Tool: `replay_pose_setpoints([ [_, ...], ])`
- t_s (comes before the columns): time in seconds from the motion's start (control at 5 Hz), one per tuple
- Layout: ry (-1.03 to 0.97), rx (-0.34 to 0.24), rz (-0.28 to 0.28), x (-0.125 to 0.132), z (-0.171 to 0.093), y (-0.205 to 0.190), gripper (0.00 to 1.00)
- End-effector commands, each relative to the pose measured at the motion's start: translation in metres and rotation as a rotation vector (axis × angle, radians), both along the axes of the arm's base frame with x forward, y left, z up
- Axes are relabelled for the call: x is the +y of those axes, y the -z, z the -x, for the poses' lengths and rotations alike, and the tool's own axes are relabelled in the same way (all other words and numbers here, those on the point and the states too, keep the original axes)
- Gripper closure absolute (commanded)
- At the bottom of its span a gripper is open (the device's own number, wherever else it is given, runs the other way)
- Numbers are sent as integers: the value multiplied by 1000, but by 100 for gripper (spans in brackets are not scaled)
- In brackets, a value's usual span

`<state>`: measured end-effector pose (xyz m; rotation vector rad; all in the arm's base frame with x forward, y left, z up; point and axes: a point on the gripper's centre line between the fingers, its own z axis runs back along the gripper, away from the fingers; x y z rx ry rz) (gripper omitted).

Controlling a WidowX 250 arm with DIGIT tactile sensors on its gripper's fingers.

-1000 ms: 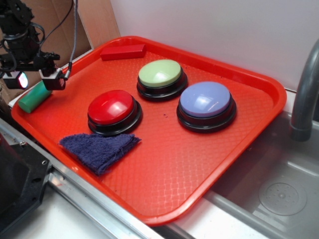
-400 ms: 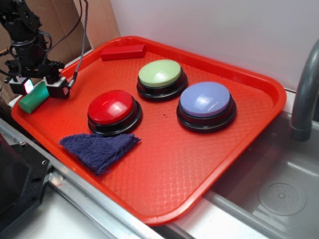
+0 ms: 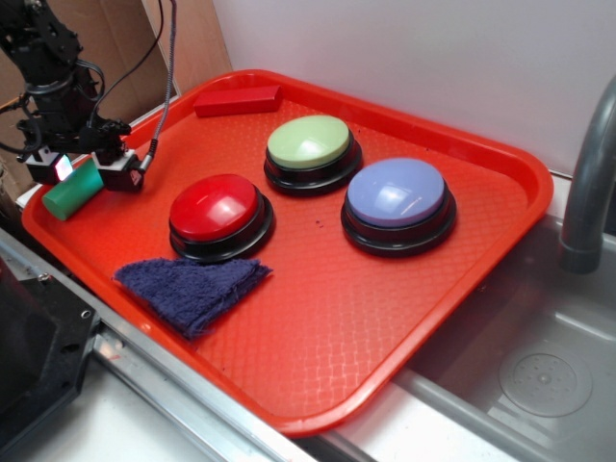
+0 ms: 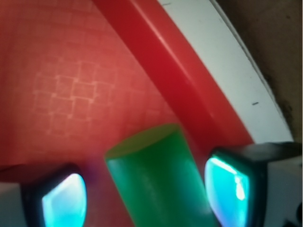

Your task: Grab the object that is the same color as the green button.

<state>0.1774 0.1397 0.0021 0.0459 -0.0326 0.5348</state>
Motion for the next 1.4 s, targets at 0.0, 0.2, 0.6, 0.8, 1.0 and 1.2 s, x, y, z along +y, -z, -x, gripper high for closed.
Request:
replay_pose_setpoints([
  [0.0, 63, 10, 42, -6, 8, 6, 0],
  [0.2, 26, -12, 56, -3, 9, 9, 100],
  [0.6, -54, -28, 39, -2, 6, -8, 100],
  [0.8, -87, -9, -31, -5, -5, -46, 100],
  [1.0, -73, -80, -11, -17, -13, -94, 100],
  [1.2, -40, -143, 25, -38, -17, -144, 100],
])
